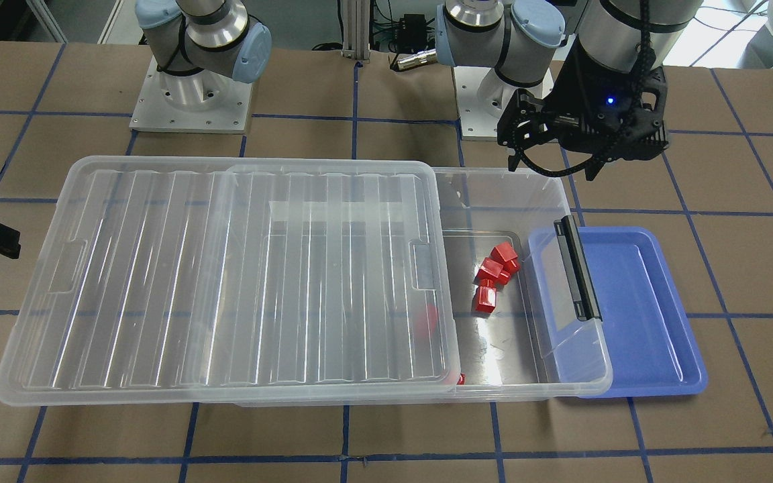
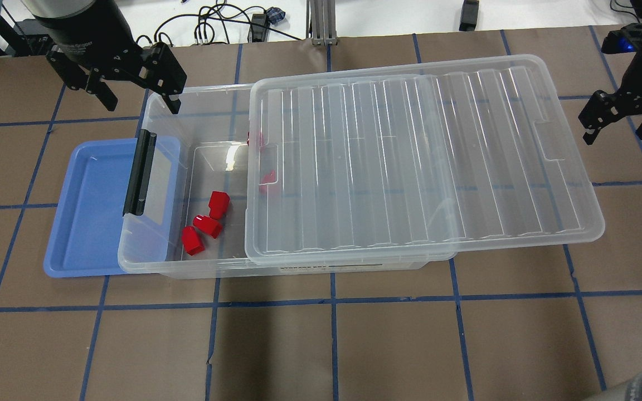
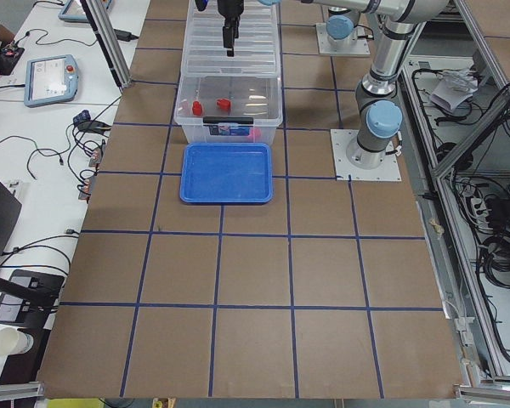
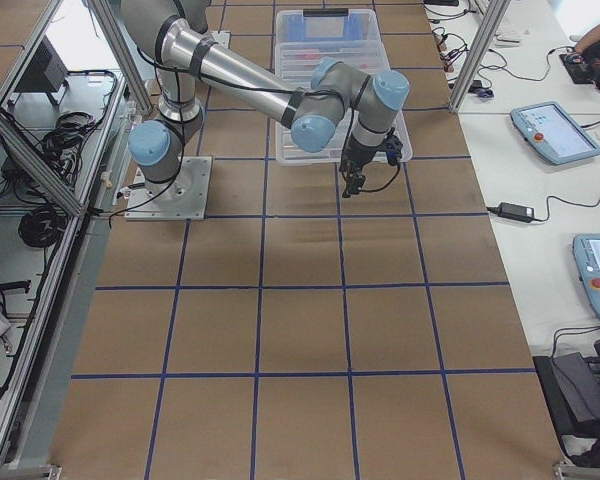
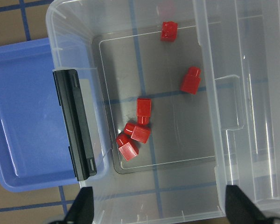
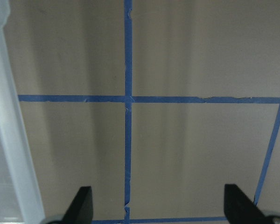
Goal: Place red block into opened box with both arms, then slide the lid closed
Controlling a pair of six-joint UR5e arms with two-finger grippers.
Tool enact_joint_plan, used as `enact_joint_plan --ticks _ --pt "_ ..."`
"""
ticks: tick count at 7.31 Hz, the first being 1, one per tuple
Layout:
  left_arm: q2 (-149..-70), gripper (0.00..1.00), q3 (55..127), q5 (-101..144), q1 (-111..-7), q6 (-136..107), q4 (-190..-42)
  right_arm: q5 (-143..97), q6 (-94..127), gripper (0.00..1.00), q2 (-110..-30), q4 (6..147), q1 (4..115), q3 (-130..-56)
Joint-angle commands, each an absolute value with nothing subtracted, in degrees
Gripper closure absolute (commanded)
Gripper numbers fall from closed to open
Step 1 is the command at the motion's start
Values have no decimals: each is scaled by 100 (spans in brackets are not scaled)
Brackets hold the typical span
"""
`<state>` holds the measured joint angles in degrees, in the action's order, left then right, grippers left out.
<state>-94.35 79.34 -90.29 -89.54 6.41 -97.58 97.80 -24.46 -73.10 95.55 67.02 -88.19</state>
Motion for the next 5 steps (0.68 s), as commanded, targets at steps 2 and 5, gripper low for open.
enact_joint_plan --ticks 2,5 --pt "-9369 0 8296 -8747 -8868 598 -9285 9704 -2426 0 -7286 9510 6917 -8833" --pt "-9229 0 8209 -8833 -8851 580 -9334 9317 -2304 0 -7348 9483 6969 -8903"
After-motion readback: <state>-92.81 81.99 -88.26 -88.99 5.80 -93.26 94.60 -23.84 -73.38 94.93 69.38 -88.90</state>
